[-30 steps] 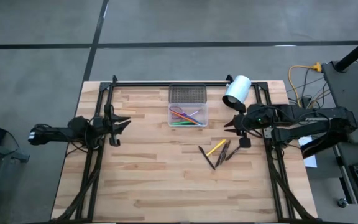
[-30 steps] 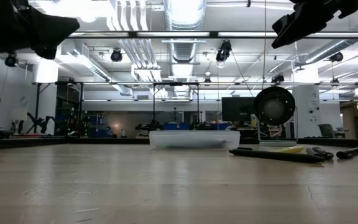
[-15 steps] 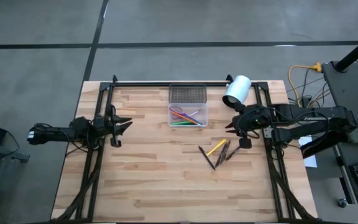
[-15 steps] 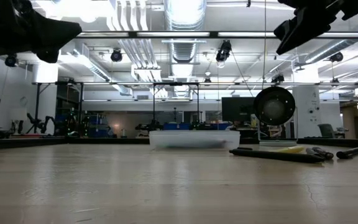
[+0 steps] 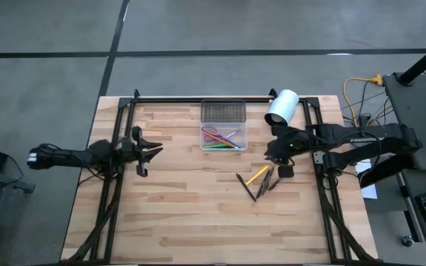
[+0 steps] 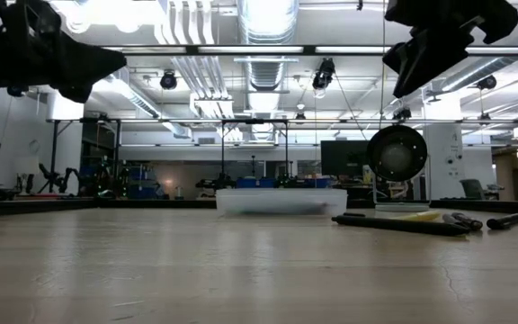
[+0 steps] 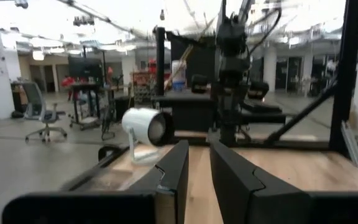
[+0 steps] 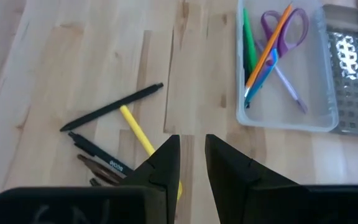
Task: Pick & place school supplies into a supply box
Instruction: Put the black pen into the black box
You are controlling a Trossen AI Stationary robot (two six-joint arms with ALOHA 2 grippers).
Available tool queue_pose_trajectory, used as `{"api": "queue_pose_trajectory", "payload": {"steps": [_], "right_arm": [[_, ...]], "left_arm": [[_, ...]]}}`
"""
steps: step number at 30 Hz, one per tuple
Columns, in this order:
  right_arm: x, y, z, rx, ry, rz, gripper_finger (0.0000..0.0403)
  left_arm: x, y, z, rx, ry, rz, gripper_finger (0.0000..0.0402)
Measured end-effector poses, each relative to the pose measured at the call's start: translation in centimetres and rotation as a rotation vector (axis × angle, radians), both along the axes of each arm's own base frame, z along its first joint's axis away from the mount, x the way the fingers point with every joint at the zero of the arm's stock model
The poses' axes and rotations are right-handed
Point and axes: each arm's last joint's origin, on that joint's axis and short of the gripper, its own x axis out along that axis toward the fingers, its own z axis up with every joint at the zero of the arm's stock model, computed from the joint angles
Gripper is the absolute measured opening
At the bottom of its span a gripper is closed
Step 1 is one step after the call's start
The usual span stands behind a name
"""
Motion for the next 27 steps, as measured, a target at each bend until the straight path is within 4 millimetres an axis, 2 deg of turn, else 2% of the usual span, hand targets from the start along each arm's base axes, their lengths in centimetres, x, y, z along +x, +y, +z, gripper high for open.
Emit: {"api": "queue_pose_trajectory", "payload": {"steps": [6, 13, 21, 27], "right_arm": [[1.6, 0.0, 0.2, 0.003, 0.019, -0.008, 0.0068], [2.8, 0.0, -0.9, 0.019, 0.082, -0.030, 0.0068], [3.5, -0.1, -1.9, 0.003, 0.125, -0.030, 0.0068], [3.8, -0.2, -1.4, -0.025, 0.098, -0.044, 0.0068]], "left_arm": [[0.4, 0.0, -0.5, 0.002, 0.052, 0.001, 0.0052], [0.9, 0.0, -1.1, 0.005, 0.117, 0.001, 0.0052], [1.3, 0.0, -1.8, 0.008, 0.191, 0.001, 0.0052], [1.7, -0.1, -2.3, 0.010, 0.242, 0.001, 0.0052]]}}
